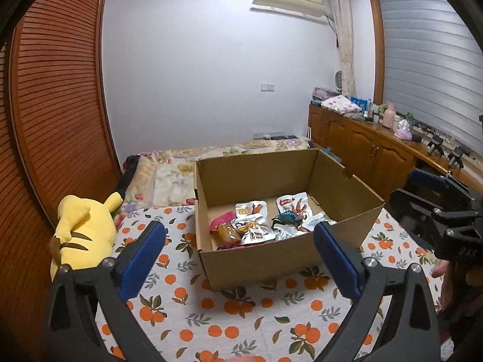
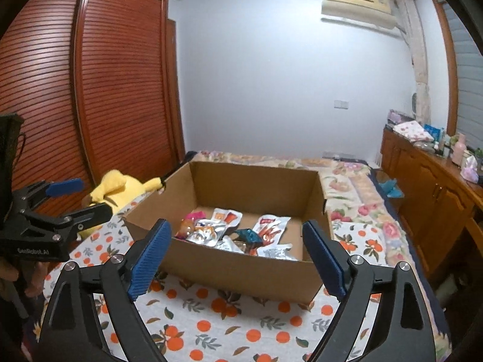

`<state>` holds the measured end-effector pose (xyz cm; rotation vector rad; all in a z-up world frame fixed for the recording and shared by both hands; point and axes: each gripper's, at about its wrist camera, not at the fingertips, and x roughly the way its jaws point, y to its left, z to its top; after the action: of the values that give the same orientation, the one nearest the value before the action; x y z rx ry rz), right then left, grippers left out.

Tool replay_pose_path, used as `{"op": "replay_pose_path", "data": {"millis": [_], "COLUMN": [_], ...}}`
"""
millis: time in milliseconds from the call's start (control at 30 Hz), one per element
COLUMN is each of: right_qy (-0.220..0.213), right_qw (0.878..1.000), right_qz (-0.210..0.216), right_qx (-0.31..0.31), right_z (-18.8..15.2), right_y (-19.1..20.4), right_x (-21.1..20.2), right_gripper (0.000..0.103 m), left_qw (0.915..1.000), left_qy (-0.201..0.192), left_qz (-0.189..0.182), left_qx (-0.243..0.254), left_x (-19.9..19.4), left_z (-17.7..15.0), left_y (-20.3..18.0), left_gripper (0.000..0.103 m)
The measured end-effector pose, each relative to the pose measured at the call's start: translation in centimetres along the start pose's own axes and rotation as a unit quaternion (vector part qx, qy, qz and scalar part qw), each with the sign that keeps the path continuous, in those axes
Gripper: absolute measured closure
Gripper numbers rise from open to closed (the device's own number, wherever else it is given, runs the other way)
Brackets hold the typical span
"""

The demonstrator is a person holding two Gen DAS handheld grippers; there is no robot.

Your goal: Organize snacks

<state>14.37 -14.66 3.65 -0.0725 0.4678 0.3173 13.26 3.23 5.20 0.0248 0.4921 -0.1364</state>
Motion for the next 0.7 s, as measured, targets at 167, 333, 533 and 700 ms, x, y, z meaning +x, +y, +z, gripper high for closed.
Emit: {"op": "replay_pose_path", "data": {"millis": [167,333,533,700], "right_qy": [-0.013,-0.023,-0.026,-0.030], "right_qw": [1.000,0.999,0.998,0.998], "right_qz": [-0.013,-0.035,-0.048,-0.057], "right_qx": [0.011,0.009,0.013,0.018], "right_z": [0.1,-0.1,-0.6,-1.2], "right_y": [-0.1,0.0,0.1,0.0], "right_x": [-1.5,-2.8,-3.9,-4.8], "right_gripper": [0.010,0.008,0.008,0.007], "left_qw": [0.9999,0.9997,0.9997,0.9997], "left_qy": [-0.016,-0.018,-0.023,-0.023], "left_qz": [-0.005,-0.011,-0.006,0.001], "left_qx": [-0.004,-0.011,-0.011,-0.010], "left_x": [-1.3,-2.4,-3.6,-4.3], "left_z": [-0.3,-0.5,-0.8,-1.3], "left_y": [-0.4,-0.9,-1.4,-1.7], "left_gripper": [0.002,0.000,0.000,0.000]}}
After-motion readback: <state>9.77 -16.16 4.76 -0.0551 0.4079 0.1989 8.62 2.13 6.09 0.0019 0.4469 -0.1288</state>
